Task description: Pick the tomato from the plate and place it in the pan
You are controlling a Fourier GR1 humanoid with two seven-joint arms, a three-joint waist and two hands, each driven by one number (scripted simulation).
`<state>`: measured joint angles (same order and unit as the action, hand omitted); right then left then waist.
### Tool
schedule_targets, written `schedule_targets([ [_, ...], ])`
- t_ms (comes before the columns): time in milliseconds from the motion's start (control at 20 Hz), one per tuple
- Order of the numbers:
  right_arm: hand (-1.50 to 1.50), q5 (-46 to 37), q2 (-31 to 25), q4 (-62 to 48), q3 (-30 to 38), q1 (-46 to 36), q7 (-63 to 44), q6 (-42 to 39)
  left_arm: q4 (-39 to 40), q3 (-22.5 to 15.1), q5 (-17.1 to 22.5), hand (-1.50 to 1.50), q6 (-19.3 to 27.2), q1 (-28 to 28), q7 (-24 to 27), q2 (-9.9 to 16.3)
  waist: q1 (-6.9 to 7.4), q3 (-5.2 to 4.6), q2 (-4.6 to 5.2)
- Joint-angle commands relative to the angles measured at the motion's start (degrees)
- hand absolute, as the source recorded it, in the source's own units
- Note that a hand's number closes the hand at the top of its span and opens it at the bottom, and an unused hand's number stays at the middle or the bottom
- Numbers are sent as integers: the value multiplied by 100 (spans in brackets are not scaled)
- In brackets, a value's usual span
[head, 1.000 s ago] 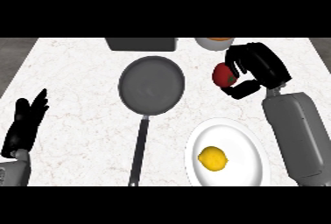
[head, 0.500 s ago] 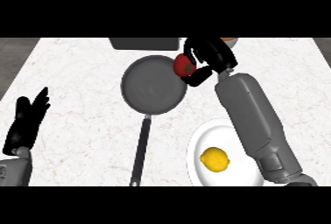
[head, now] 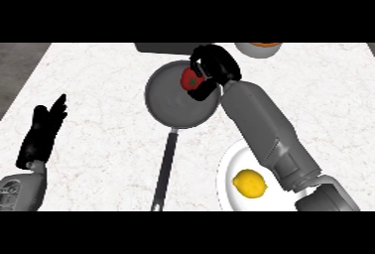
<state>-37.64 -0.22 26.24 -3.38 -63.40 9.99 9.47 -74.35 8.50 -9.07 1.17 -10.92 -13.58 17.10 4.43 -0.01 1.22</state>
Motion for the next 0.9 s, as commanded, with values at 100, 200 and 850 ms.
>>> schedule_targets([
  [100,150,448,21,-940,-183,-179,410,328,-54,-111,2,0,-144,-268,-148,8,272,6,101],
  [200,150,731,22,-1039,-283,-143,462,327,-71,-113,-25,0,-158,-293,-104,50,358,7,90],
  [850,-150,1889,22,-1433,-174,-26,928,85,66,-323,-45,0,-275,-632,-91,-117,790,16,186],
])
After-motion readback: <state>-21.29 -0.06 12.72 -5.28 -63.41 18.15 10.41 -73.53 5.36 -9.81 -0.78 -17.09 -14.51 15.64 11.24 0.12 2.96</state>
